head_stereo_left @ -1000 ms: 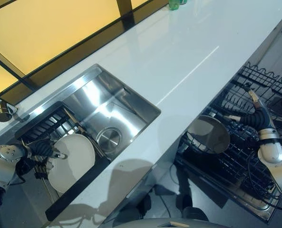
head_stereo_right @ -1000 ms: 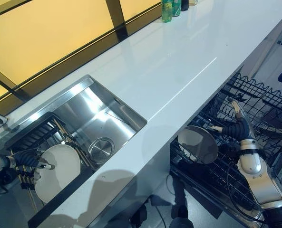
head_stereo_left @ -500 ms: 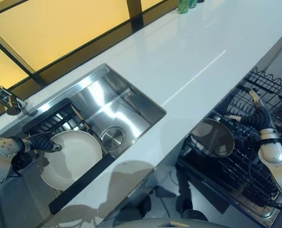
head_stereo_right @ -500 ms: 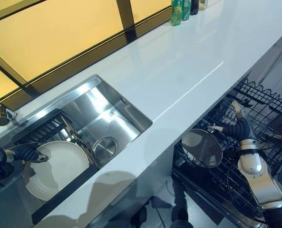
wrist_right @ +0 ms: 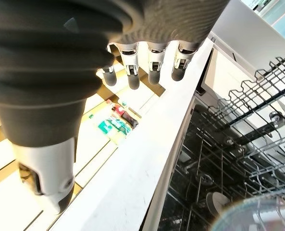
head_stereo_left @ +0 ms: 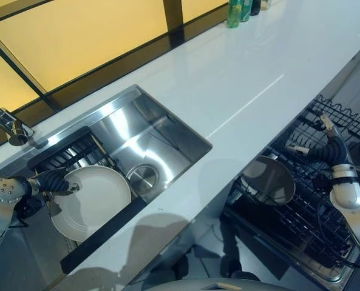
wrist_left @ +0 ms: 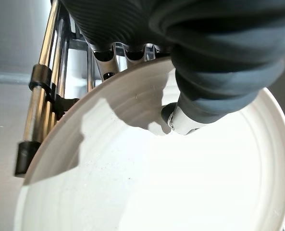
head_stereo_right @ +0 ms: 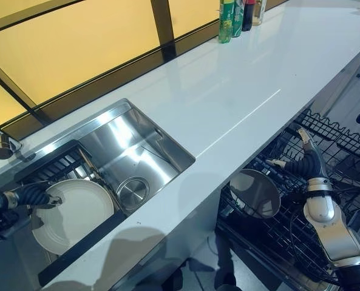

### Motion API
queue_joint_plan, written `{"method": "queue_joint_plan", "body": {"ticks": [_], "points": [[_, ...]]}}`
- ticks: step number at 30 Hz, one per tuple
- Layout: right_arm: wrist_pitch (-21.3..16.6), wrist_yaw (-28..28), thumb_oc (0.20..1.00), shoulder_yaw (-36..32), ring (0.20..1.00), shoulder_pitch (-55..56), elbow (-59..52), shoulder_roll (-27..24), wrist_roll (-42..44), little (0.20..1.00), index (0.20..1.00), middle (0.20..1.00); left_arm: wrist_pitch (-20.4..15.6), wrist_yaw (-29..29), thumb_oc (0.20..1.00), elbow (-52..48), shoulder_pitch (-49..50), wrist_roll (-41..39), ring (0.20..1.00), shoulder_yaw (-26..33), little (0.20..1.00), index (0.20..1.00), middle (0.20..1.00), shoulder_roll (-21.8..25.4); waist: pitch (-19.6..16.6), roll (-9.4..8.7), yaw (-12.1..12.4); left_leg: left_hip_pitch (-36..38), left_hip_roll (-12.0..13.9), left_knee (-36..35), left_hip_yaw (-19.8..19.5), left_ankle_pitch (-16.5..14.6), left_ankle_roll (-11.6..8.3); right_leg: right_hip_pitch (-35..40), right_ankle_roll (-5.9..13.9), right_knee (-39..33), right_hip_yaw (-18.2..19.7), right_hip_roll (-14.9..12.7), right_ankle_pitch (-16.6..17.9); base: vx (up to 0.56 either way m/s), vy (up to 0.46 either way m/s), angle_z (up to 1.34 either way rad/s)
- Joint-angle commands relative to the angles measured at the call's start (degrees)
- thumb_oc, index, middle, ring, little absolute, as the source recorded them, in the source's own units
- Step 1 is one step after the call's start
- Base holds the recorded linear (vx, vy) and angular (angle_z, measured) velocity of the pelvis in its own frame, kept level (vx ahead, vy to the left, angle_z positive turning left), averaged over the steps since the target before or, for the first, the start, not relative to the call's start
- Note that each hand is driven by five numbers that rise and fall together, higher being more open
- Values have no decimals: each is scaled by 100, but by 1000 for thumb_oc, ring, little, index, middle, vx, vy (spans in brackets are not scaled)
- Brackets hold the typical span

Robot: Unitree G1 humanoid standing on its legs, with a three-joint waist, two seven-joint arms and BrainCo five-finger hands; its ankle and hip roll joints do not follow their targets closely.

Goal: Pick up plates and place into dishwasher.

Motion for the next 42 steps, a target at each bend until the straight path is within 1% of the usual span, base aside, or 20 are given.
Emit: {"method": "queue_joint_plan", "body": {"ticks": [1, 3, 5, 9, 14, 19, 21, 23, 26, 28, 29, 31, 32, 33, 35, 36, 38, 39, 40, 42], "points": [[-314, -153, 1000, -244, 1000, 23, -395, -134, -42, 1000, 1000, 1000, -594, 993, 200, -414, 80, -62, 200, 696, 200, 200, 200, 187, -549, -217, 185, -475, 41, 314, 146, -111, 10, -366, 368, 1090, -20, -466, -753, -74, -37, 1], [-314, -196, 1000, -312, 1000, 1, -362, -22, -123, 1000, 1000, 1000, -1109, 1620, 200, -535, 81, 207, 200, 991, 200, 200, 200, 124, -587, -247, 245, -477, 44, 276, 121, -88, 8, -346, 356, 1085, -63, -455, -769, -79, -34, 1], [-290, -244, 1000, -336, 1000, -50, -357, 81, -210, 1000, 1000, 1000, -1424, 2126, 200, -636, 61, 373, 200, 1163, 200, 200, 200, -3, -614, -274, 270, -463, 51, 231, 114, -71, 2, -324, 341, 1079, -91, -452, -785, -75, -28, 0], [-391, -511, 1000, -483, 1000, -101, -327, 300, -398, 1000, 1000, 1000, -1978, 3054, 200, -1039, 59, 736, 200, 1482, 200, 200, 200, -377, -687, -324, 325, -447, 80, 156, 101, -51, -24, -301, 320, 1084, -149, -442, -824, -79, -30, 2], [-489, -959, 1000, -783, 1000, -221, -520, 351, -510, 1000, 1000, 1000, -2532, 3940, 200, -1459, 91, 901, 200, 1766, 200, 200, 200, -512, -753, -347, 368, -427, 112, 75, 78, -30, -53, -286, 294, 1100, -177, -409, -871, -72, -23, 0], [-721, -1389, 1000, -984, 1000, -422, -864, 282, -579, 1000, 1000, 1000, -2906, 4533, 200, -1779, -26, 978, 200, 1812, 200, 200, 200, -595, -830, -376, 393, -398, 129, -1, 70, -14, -71, -242, 290, 1077, -193, -378, -893, -52, -23, 1], [-857, -1395, 1000, -968, 1000, -615, -990, 177, -518, 1000, 1000, 1000, -2939, 4770, 200, -1919, -212, 894, 200, 1694, 200, 200, 200, -585, -854, -394, 416, -396, 117, -1, 46, -24, -72, -232, 290, 1076, -204, -371, -899, -53, -25, 1], [-937, -1302, 1000, -908, 1000, -854, -1134, 75, -464, 1000, 1000, 1000, -3046, 4869, 200, -2031, -429, 817, 200, 1551, 200, 200, 200, -611, -890, -416, 445, -400, 100, 0, 11, -27, -69, -228, 286, 1079, -220, -364, -902, -50, -24, 2], [-978, -954, 1000, -452, 1000, -1463, -1425, 44, -383, 1000, 1000, 1000, -3157, 4967, 200, -2236, -833, 801, 200, 1142, 200, 200, 200, -773, -933, -454, 502, -402, 74, -8, -59, -25, -71, -212, 278, 1071, -240, -342, -902, -34, -24, 5], [-1075, -652, 1000, -31, 1000, -1872, -1555, 120, -344, 1000, 1000, 1000, -3245, 4956, 200, -2359, -1167, 837, 200, 732, 200, 200, 200, -962, -959, -487, 529, -398, 69, -21, -93, -19, -79, -186, 267, 1050, -258, -329, -903, -54, -24, 7], [-1132, -511, 1000, 95, 1000, -2009, -1573, 147, -295, 1000, 1000, 1000, -3277, 4907, 200, -2396, -1309, 767, 200, 574, 200, 200, 200, -1039, -954, -485, 538, -446, 68, -1, -102, 44, -70, -211, 261, 1038, -275, -325, -828, -36, -32, 11], [-1224, -134, 1000, 453, 1000, -2328, -1638, 278, -101, 1000, 1000, 1000, -3400, 4846, 200, -2491, -1614, 627, 200, 179, 200, 200, 200, -1300, -1001, -521, 554, -416, 70, -53, -137, 5, -83, -176, 258, 1018, -282, -304, -893, -41, -25, 12], [-1241, -32, 1000, 650, 1000, -2498, -1626, 378, -92, 1000, 1000, 1000, -3409, 4864, 200, -2485, -1783, 684, 200, -57, 200, 200, 200, -1429, -992, -513, 560, -450, 70, -36, -144, 62, -74, -192, 245, 1027, -298, -299, -842, -31, -13, 7], [-1289, 23, 1000, 856, 1000, -2643, -1612, 504, -118, 1000, 1000, 1000, -3426, 4888, 200, -2476, -1942, 673, 200, -304, 200, 200, 200, -1568, -1021, -531, 559, -405, 67, -73, -162, 10, -84, -154, 241, 1031, -297, -290, -923, 0, 0, 0], [-1353, 179, 1000, 1120, 1000, -2836, -1596, 685, 49, 1000, 1000, 1000, -3495, 4948, 200, -2468, -2140, 709, 200, -609, 200, 200, 200, -1798, -1038, -536, 569, -403, 67, -84, -181, 20, -81, -146, 229, 1033, -309, -274, -927, -25, -1, 2], [-1364, 309, 1000, 1305, 1000, -2943, -1568, 872, 149, 1000, 1000, 1000, -3473, 4983, 200, -2430, -2296, 801, 200, -837, 200, 200, 200, -1959, -1030, -525, 573, -434, 61, -72, -188, 72, -67, -158, 217, 1033, -318, -266, -875, -46, -6, 8], [-1344, 478, 1000, 1525, 1000, -3024, -1543, 1070, 257, 1000, 1000, 1000, -3503, 5012, 200, -2391, -2453, 813, 200, -1086, 200, 200, 200, -2109, -1043, -531, 580, -434, 58, -88, -197, 80, -60, -148, 217, 1031, -328, -259, -880, -27, -22, 7], [-1269, 550, 1000, 1695, 1000, -3079, -1571, 1215, 303, 1000, 1000, 1000, -3448, 4978, 200, -2421, -2549, 879, 200, -1242, 200, 200, 200, -2229, -1047, -533, 586, -440, 61, -97, -193, 87, -59, -144, 216, 1031, -342, -257, -882, 31, -47, 4], [-1247, 609, 1000, 1833, 1000, -3110, -1582, 1303, 305, 1000, 1000, 1000, -3441, 4996, 200, -2422, -2597, 920, 200, -1357, 200, 200, 200, -2266, -1058, -544, 590, -397, 63, -128, -188, 36, -70, -109, 222, 1038, -349, -261, -959, 25, -45, 4], [-1189, 698, 1000, 2076, 1000, -3215, -1636, 1463, 340, 1000, 1000, 1000, -3427, 5034, 200, -2401, -2702, 1038, 200, -1554, 200, 200, 200, -2335, -1057, -546, 604, -407, 63, -128, -181, 42, -72, -105, 222, 1048, -366, -267, -970, 6, -29, 3]]}}
